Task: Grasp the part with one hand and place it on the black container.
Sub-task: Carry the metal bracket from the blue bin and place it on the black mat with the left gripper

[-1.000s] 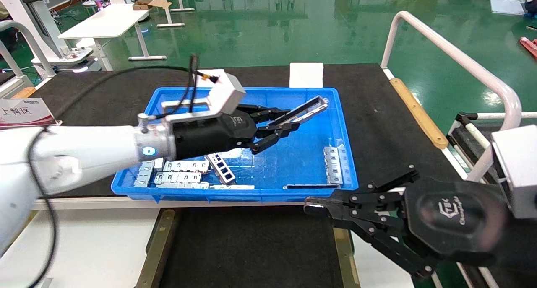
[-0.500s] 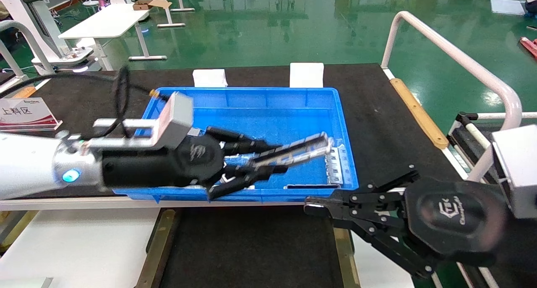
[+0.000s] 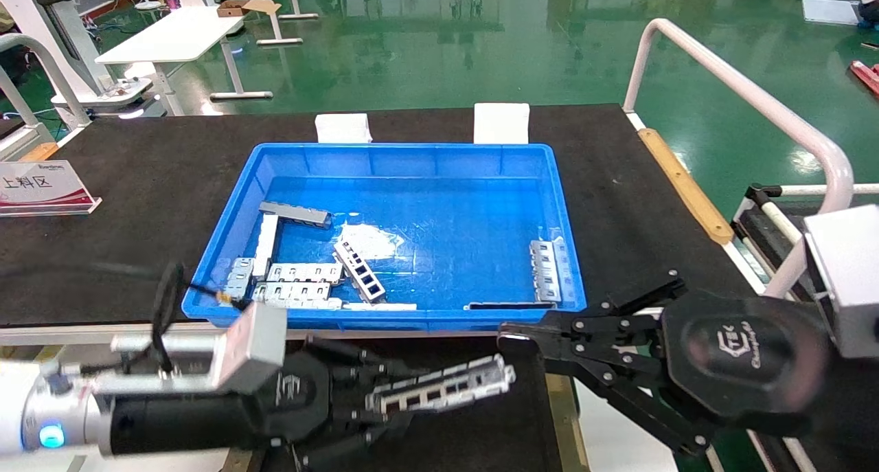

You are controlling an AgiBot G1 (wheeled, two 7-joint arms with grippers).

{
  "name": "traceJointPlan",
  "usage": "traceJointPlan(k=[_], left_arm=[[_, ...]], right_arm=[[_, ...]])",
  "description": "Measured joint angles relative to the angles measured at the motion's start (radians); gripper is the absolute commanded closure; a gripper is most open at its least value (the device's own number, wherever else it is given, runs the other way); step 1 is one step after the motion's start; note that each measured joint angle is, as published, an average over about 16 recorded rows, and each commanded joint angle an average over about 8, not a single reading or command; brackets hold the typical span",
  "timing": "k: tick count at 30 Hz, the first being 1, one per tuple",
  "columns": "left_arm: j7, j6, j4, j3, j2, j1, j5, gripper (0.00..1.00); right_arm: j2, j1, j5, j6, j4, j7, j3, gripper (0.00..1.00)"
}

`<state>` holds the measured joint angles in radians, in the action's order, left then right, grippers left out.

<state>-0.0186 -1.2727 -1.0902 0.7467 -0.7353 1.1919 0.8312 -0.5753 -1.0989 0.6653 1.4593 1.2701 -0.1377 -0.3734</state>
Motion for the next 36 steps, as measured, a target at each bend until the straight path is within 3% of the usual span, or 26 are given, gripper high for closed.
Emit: traceJointPlan(k=[9,18,25,36], left_arm=[[-0.071,0.239,-0.139,0.028,0.052,-0.237,-0.001,1.0],[-0.17,0.531,-0.209,0.07,0.02,-0.412,0.016,1.0],[-0.271,0.773,-0.225,0.116,-0.063,-0.462,0.051,1.0],[-0.449,1.129,-0.163,0.222,-0.228,-0.439,0.063,1.0]], right_arm=[[0.0,0.0,0.0,0.0,0.0,0.0,0.0,1.0],[0.0,0.0,0.0,0.0,0.0,0.0,0.0,1.0],[0.0,0.0,0.0,0.0,0.0,0.0,0.0,1.0],[0.0,0.0,0.0,0.0,0.0,0.0,0.0,1.0]])
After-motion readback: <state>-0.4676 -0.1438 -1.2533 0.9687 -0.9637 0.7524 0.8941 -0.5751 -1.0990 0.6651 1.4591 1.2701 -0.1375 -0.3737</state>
